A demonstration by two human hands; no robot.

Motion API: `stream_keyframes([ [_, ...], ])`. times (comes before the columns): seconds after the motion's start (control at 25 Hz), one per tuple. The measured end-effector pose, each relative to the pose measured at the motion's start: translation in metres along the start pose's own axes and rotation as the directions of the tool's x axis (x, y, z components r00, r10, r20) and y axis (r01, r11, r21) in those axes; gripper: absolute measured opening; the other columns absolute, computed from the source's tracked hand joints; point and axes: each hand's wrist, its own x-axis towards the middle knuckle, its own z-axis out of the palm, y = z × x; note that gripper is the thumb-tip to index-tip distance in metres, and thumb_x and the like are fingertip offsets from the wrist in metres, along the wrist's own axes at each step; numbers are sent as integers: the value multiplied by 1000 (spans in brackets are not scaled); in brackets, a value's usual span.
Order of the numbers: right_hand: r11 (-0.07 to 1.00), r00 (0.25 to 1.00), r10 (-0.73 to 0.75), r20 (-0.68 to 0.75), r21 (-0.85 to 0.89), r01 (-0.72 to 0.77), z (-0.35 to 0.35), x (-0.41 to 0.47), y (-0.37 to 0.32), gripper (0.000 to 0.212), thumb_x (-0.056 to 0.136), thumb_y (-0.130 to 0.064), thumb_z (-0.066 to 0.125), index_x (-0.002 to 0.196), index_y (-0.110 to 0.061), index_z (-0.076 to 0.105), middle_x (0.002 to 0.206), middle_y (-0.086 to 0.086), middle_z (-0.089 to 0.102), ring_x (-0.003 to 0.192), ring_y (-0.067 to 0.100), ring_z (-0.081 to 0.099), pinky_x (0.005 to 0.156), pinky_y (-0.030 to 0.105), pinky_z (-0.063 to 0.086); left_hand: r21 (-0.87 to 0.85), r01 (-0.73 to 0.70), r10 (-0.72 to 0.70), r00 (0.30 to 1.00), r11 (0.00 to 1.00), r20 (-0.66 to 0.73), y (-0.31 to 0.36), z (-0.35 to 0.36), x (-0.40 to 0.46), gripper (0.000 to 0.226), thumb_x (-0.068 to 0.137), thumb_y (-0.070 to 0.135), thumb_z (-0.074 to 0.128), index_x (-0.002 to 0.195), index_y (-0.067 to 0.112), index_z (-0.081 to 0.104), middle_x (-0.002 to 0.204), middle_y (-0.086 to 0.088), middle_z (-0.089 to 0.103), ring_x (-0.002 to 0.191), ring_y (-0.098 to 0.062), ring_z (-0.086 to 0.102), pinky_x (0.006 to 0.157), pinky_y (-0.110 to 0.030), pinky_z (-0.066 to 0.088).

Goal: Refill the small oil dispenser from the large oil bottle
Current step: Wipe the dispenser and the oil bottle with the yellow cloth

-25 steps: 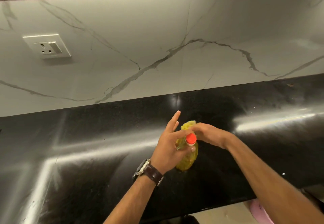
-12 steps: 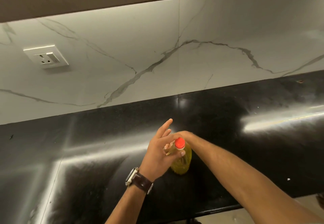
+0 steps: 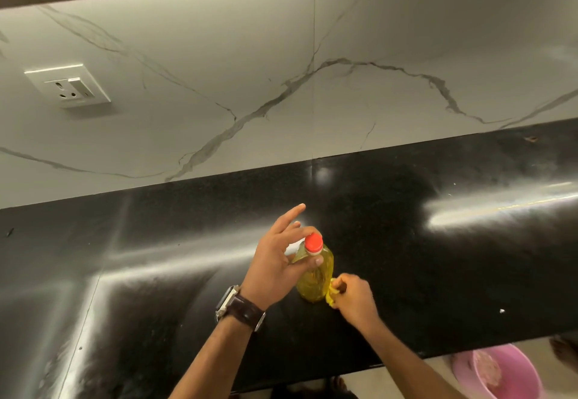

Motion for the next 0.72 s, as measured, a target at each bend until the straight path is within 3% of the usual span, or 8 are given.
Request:
stream_keyframes([
  [0.16,947,998,67,-2,314,-63,30,-35,-15,15,84,-13,83,79,-22,72,82,-2,75,79,13,76,76,38,66,23,-7,7,1000,1000,-5,-4,0,-1,31,86,24,83,113,35,73,158,23,39,141,-7,46,98,-51,58],
  [0.28,824,994,106,-8,560,-83,23,-60,-45,9,85,-8,82,81,-12,75,84,4,76,83,20,77,74,36,67,30,19,-19,1000,999,-7,-4,1,-2,32,87,24,82,116,34,73,158,22,40,140,-4,45,97,-49,59],
  [0.44,619,995,69,-75,785,16,-24,-101,-81,10,87,0,79,80,1,71,79,12,75,81,24,77,66,30,64,18,21,-21,1000,1000,-20,-2,-1,1,32,85,23,84,115,32,74,155,21,44,140,-2,44,96,-47,60],
  [0.56,640,956,-43,-290,727,250,-57,-116,-97,8,88,-3,78,85,-9,73,81,6,75,78,17,74,65,25,61,-10,7,-7,1000,1000,-8,0,-1,0,34,84,20,84,115,29,75,153,19,47,140,-6,46,94,-46,61],
  [0.64,742,875,-176,-451,524,419,-69,-105,-97,9,90,-11,77,93,-19,76,84,-3,75,84,12,72,73,24,61,-23,5,-5,1000,1000,-12,0,-1,-1,34,84,18,84,116,29,76,152,18,49,141,-10,47,92,-46,61],
  [0.72,847,841,-271,-467,299,439,-72,-82,-90,12,94,-16,73,101,-25,76,91,-13,73,91,4,70,80,22,60,-28,7,-8,1000,1000,-16,-2,-1,-1,34,85,19,84,116,30,76,151,18,50,140,-12,48,90,-45,62],
])
